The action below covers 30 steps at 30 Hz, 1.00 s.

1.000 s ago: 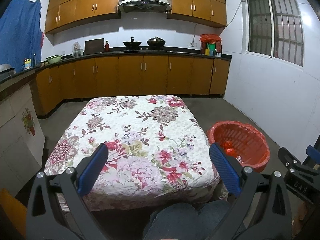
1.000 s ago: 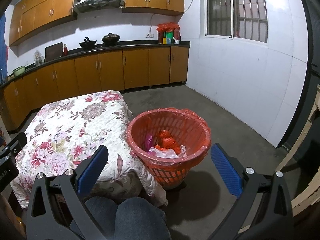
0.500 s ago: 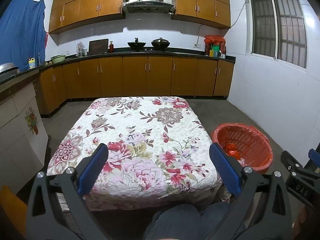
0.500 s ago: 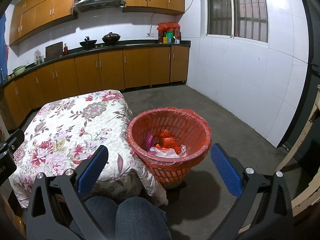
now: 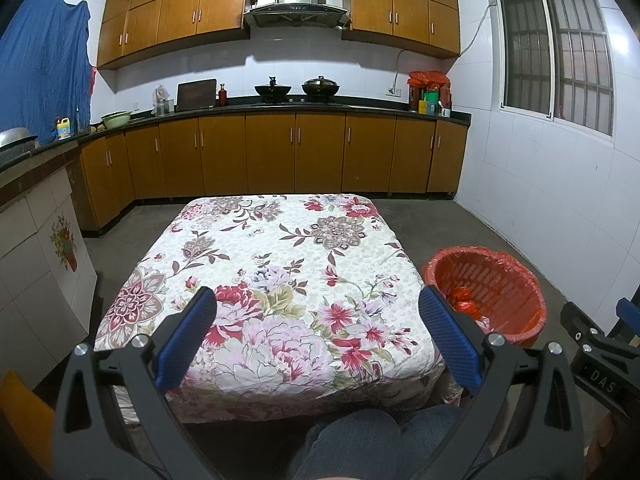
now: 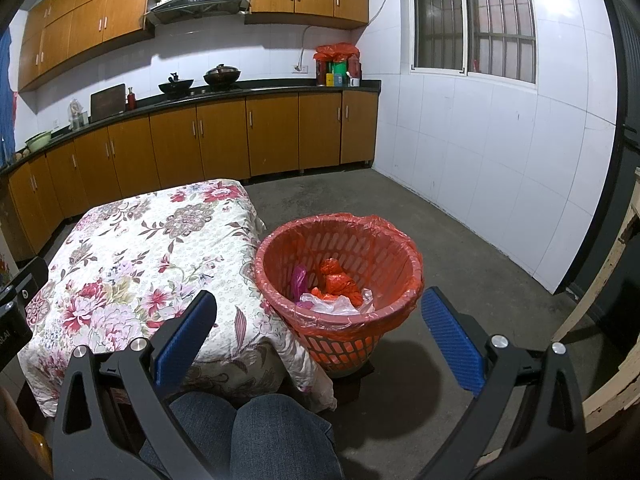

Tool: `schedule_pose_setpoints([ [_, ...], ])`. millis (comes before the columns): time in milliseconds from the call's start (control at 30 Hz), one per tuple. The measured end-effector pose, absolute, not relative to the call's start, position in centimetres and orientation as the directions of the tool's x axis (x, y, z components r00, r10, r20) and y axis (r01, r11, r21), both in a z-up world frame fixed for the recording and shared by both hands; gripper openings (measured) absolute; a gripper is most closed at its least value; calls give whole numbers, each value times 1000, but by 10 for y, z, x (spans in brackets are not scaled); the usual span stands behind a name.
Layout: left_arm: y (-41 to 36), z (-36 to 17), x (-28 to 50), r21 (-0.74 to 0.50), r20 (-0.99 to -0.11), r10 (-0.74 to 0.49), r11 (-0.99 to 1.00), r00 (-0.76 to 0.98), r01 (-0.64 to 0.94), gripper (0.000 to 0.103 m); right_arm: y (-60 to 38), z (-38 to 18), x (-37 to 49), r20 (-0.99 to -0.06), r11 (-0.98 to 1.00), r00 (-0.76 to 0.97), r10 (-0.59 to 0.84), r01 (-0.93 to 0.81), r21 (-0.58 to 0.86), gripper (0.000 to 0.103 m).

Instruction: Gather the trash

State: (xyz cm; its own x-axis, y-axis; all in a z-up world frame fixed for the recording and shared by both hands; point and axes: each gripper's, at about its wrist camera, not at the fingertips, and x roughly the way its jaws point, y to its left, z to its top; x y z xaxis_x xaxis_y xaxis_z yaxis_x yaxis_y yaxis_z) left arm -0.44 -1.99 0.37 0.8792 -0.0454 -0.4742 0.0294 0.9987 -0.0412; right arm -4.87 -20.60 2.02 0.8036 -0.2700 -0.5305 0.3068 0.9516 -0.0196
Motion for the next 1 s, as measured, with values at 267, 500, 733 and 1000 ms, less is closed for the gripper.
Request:
schedule_pose_setpoints([
  [267,-20,4,-5,-40,-474,-45,999,880,30,99,-206,20,-48,-531,951,803,-270,308,-19,101],
  [500,-21,4,-5,-40,-474,-46,999,879,30,99,-207,20,-48,-531,951,803,-270,307,-19,101],
  [733,-21,4,-5,-40,-475,-45,999,879,30,99,-207,20,-48,-531,951,803,-270,307,-19,101],
  [1000,-21,4,-5,-39,-474,-44,999,879,29,99,-207,19,-48,-533,951,802,-270,308,-19,101],
])
